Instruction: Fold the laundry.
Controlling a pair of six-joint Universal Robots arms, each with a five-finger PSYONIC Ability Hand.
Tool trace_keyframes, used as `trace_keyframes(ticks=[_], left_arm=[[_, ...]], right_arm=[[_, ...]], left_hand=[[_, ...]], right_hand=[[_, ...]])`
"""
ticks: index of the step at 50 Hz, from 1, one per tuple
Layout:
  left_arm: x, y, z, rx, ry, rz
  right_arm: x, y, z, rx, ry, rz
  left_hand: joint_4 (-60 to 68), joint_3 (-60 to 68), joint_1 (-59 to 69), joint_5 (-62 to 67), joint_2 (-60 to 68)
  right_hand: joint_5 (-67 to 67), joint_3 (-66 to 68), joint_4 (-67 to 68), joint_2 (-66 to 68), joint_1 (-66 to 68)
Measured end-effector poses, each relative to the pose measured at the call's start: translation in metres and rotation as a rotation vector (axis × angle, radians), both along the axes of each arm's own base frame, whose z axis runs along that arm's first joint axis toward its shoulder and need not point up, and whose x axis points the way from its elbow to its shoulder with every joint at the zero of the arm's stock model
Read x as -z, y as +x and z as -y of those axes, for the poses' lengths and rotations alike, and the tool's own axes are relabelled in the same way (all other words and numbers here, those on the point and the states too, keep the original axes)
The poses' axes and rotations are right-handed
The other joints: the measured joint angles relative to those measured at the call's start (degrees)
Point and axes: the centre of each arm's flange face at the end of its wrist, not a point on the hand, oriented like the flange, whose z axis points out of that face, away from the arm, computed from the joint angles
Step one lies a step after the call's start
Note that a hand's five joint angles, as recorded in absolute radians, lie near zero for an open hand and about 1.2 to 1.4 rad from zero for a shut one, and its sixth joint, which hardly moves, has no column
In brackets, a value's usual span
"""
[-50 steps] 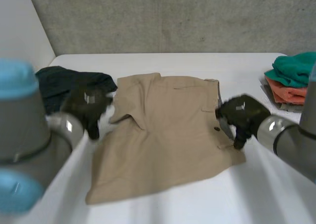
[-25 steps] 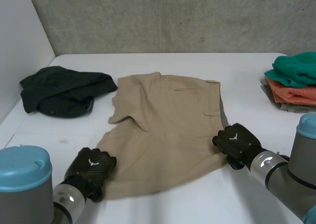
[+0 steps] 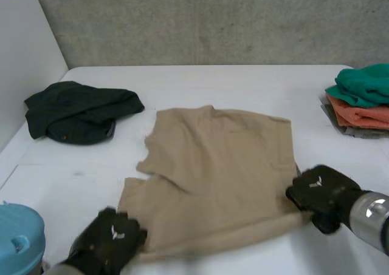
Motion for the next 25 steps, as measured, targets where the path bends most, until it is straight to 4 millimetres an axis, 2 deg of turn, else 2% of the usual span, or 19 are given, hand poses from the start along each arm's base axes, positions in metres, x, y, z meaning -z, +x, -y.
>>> trace_keyframes(ticks=[4,8,13,19,25], left_arm=[[-0.006,0.004,-0.010,0.018,0.066,0.058],[-0.017,-0.007,0.004,0.016,0.025,0.027],[-0.033,-0.035,0.040,0.008,-0.126,-0.091],[-0.049,-0.078,0.104,-0.003,-0.363,-0.238],[-0.043,-0.110,0.172,-0.024,-0.555,-0.251]], right_arm=[[-0.009,-0.009,-0.007,-0.023,0.039,-0.096],[-0.014,-0.009,0.005,-0.007,-0.002,-0.104],[-0.010,-0.003,0.038,0.047,-0.085,-0.042],[0.000,0.010,0.086,0.081,-0.222,0.046],[0.004,0.033,0.126,0.074,-0.395,0.119]], left_hand=[[0.0,0.0,0.0,0.0,0.1],[0.0,0.1,0.0,0.0,0.1],[0.0,0.1,0.0,0.2,0.1],[0.0,0.1,0.0,0.7,0.1],[0.0,0.1,0.0,0.7,0.1]], right_hand=[[0.0,0.0,0.0,0.0,0.0],[0.0,0.0,0.0,0.0,0.0],[0.0,0.0,0.0,0.0,0.5],[0.0,0.0,0.0,0.0,0.5],[0.0,0.1,0.0,0.0,0.5]])
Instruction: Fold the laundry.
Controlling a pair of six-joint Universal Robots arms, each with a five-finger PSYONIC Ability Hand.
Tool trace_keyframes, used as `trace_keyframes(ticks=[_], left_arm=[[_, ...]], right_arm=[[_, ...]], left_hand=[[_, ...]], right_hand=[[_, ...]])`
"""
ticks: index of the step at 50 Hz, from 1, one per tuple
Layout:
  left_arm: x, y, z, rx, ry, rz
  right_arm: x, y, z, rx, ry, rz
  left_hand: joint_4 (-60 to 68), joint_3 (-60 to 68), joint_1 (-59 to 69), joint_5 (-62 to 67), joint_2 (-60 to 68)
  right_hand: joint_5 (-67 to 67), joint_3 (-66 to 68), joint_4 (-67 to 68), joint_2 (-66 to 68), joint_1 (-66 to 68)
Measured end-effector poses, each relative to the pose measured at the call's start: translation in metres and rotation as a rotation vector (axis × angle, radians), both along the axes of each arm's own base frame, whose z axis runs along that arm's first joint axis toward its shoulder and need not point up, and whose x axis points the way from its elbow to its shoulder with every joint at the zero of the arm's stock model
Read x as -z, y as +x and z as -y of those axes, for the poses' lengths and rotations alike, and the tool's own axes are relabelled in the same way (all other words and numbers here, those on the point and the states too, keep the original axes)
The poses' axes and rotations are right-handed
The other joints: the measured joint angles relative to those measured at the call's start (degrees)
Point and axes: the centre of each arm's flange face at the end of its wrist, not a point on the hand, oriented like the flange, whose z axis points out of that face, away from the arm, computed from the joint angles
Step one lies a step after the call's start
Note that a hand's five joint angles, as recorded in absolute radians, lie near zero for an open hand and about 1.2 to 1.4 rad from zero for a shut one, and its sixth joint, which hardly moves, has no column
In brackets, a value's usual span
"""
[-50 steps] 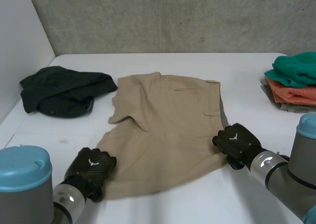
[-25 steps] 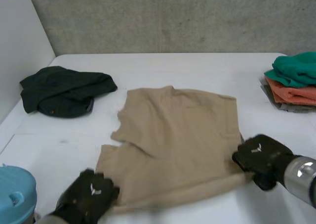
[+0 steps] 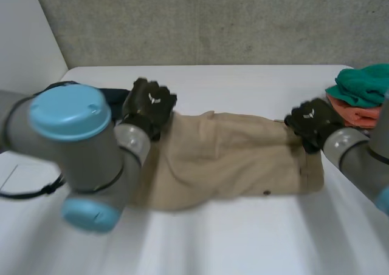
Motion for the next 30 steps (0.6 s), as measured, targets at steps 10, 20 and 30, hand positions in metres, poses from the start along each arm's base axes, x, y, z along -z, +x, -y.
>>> trace_keyframes(ticks=[10,20,30], left_arm=[[0.033,-0.013,0.092,-0.155,-0.151,0.059],[0.052,-0.032,0.127,-0.158,-0.240,0.023],[0.035,-0.041,0.118,-0.140,-0.268,-0.003]], right_arm=[[0.020,0.029,0.062,0.009,-0.266,0.068],[0.057,0.048,0.095,-0.003,-0.325,0.094],[0.028,0.044,0.093,0.047,-0.295,0.209]], left_hand=[[0.0,0.2,0.0,0.0,0.0],[-27.3,-26.4,-28.0,-25.4,-27.1],[-57.0,-56.2,-54.0,-54.1,-56.7]], right_hand=[[0.0,0.2,0.0,0.0,0.0],[-49.7,-49.7,-50.7,-49.4,-44.6],[-53.9,-56.1,-56.8,-54.8,-48.5]])
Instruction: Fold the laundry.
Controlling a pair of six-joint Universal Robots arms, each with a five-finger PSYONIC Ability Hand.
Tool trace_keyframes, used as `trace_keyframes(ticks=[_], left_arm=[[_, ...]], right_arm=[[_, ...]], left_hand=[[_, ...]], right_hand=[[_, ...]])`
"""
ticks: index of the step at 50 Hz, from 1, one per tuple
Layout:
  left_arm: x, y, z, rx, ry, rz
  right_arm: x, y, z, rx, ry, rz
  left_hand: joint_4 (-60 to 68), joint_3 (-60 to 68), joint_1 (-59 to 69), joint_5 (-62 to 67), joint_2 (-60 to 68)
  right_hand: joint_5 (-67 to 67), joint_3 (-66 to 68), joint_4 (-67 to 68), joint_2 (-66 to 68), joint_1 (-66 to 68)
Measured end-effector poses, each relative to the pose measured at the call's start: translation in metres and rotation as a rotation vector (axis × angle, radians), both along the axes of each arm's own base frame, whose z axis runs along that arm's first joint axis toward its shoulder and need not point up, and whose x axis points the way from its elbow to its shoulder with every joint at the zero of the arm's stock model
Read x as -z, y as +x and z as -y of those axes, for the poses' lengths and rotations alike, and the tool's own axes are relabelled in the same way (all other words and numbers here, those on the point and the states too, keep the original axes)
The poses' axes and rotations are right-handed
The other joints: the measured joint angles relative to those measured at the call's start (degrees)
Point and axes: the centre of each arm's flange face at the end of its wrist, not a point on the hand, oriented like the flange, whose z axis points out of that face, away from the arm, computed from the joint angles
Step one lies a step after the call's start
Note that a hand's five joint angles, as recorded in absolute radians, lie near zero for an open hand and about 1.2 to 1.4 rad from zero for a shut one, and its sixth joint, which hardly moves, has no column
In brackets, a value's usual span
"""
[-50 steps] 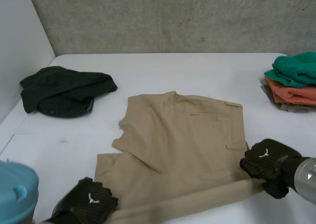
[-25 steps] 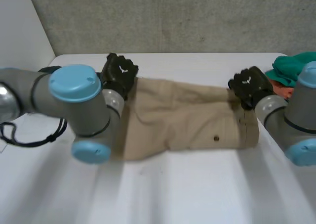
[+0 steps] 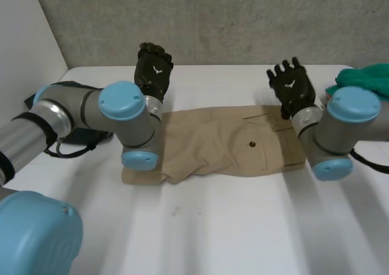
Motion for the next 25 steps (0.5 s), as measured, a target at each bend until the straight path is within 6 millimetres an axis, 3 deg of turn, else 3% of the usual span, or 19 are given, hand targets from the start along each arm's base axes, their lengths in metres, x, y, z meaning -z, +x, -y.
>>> trace_keyframes(ticks=[5,7,8,10,17,25], left_arm=[[-0.021,0.009,-0.024,0.012,0.038,-0.013],[-0.026,0.014,-0.035,0.019,0.057,-0.015],[-0.030,0.018,-0.044,0.025,0.075,-0.017],[-0.033,0.022,-0.055,0.033,0.095,-0.020],[-0.028,0.042,-0.101,0.069,0.208,-0.041],[-0.012,0.049,-0.121,0.084,0.288,-0.060]], right_arm=[[-0.035,-0.016,-0.027,0.024,0.118,0.066],[-0.038,-0.018,-0.033,0.025,0.142,0.070],[-0.045,-0.025,-0.052,0.027,0.231,0.078],[-0.045,-0.028,-0.063,0.024,0.286,0.077],[-0.020,-0.040,-0.101,-0.009,0.504,0.052],[0.016,-0.046,-0.095,-0.012,0.530,0.042]], left_hand=[[0.0,0.0,0.0,0.0,0.0],[0.0,0.0,0.0,0.0,0.0],[0.0,0.0,0.0,0.0,0.0],[0.0,0.0,0.0,0.0,0.0],[0.0,0.0,0.0,0.0,0.0],[0.0,0.0,0.0,0.0,0.0]], right_hand=[[1.0,1.2,1.8,1.3,0.3],[1.4,1.7,2.3,1.8,0.3],[2.4,2.8,3.5,2.9,0.8],[3.5,4.0,4.6,4.0,2.2],[10.4,10.6,11.1,10.1,9.6],[18.8,19.2,19.8,19.5,18.5]])
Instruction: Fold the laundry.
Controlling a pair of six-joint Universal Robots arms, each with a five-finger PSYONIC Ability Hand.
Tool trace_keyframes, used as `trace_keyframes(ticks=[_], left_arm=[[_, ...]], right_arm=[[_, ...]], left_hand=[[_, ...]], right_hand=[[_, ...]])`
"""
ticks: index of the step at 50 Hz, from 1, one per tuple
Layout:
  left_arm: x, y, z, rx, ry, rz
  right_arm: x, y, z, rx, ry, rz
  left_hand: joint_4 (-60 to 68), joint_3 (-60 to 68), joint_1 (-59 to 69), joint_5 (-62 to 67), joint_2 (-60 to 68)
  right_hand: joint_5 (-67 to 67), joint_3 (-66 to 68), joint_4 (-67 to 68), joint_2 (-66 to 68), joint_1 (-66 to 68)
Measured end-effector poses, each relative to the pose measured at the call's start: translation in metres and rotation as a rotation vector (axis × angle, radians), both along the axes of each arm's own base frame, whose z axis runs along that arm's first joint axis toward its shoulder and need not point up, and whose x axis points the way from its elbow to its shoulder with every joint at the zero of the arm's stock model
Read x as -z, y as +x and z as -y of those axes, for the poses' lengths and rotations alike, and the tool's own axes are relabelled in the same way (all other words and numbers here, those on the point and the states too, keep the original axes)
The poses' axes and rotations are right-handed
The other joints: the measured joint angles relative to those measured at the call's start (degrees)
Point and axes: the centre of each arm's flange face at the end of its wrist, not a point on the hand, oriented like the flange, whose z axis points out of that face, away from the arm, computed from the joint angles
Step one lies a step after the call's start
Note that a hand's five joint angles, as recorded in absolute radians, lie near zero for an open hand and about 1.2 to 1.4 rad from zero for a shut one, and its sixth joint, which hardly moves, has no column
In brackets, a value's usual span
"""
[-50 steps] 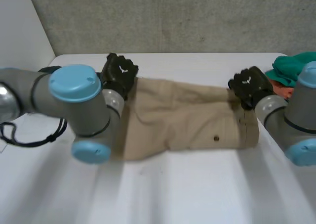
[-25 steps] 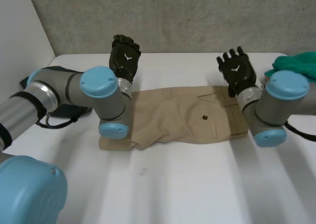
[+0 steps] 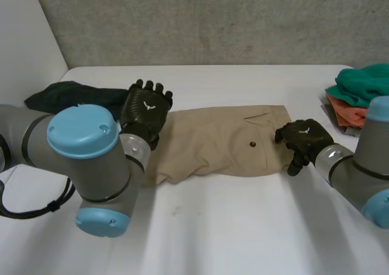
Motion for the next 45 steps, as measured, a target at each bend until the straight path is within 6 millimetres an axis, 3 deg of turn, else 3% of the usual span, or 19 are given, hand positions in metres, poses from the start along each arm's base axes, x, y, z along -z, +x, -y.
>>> trace_keyframes(ticks=[4,6,8,13,20,25,31,32,33,34,36,40,42,45], left_arm=[[0.002,0.000,-0.001,0.001,0.008,-0.003],[0.002,0.000,0.000,0.000,0.008,-0.004],[0.000,0.000,0.000,0.000,0.003,-0.007],[-0.008,0.000,0.000,0.000,-0.014,-0.019],[-0.025,0.003,-0.003,-0.003,-0.047,-0.044],[-0.032,0.008,-0.008,-0.006,-0.056,-0.051],[-0.035,0.014,-0.013,-0.012,-0.053,-0.051],[-0.036,0.015,-0.014,-0.014,-0.053,-0.052],[-0.036,0.017,-0.015,-0.015,-0.051,-0.054],[-0.036,0.017,-0.015,-0.016,-0.050,-0.056],[-0.037,0.020,-0.016,-0.020,-0.047,-0.065],[-0.040,0.025,-0.015,-0.033,-0.043,-0.088],[-0.042,0.027,-0.013,-0.041,-0.044,-0.099],[-0.045,0.029,-0.009,-0.053,-0.050,-0.112]], right_arm=[[0.015,0.000,0.011,0.014,-0.024,-0.012],[0.020,-0.002,0.018,0.033,-0.045,-0.027],[0.021,-0.006,0.023,0.063,-0.064,-0.047],[0.016,-0.020,0.032,0.133,-0.095,-0.088],[-0.021,-0.040,0.035,0.190,-0.204,-0.159],[-0.049,-0.038,0.035,0.149,-0.333,-0.231],[-0.069,0.015,0.016,-0.091,-0.544,-0.271],[-0.069,0.038,0.002,-0.203,-0.601,-0.262],[-0.066,0.058,-0.013,-0.306,-0.642,-0.250],[-0.065,0.064,-0.017,-0.336,-0.652,-0.247],[-0.052,0.093,-0.046,-0.516,-0.692,-0.224],[-0.025,0.121,-0.085,-0.750,-0.706,-0.211],[-0.018,0.125,-0.093,-0.795,-0.703,-0.211],[-0.010,0.128,-0.103,-0.847,-0.680,-0.204]], left_hand=[[0.0,0.0,0.0,0.0,0.0],[0.0,0.0,0.0,0.0,0.0],[0.0,0.0,0.0,0.0,0.0],[0.0,0.0,0.0,0.0,0.0],[0.0,0.0,0.0,0.0,0.0],[0.0,0.0,0.0,0.0,0.0],[0.0,0.0,0.0,0.0,0.0],[0.0,0.0,0.0,0.0,0.0],[0.0,0.0,0.0,0.0,0.0],[0.0,0.0,0.0,0.0,0.0],[0.0,0.0,0.0,0.0,0.0],[0.0,0.0,0.0,0.0,0.0],[0.0,0.0,0.0,0.0,0.0],[0.0,0.0,0.0,0.0,0.0]], right_hand=[[9.6,10.5,10.4,10.7,10.0],[25.9,27.0,26.9,27.7,22.6],[32.8,34.5,34.3,34.1,29.0],[34.5,36.4,36.8,35.4,31.3],[34.5,36.4,36.9,35.4,32.1],[34.5,36.4,36.9,35.4,32.6],[34.7,36.7,37.0,36.0,33.1],[35.2,37.0,37.0,36.0,33.1],[35.5,37.1,37.0,36.0,33.1],[35.7,37.2,37.0,36.2,33.1],[36.0,37.2,37.0,36.4,33.1],[35.4,35.9,35.8,35.5,33.1],[30.6,29.9,29.7,29.5,28.7],[0.3,1.9,0.6,0.0,0.1]])
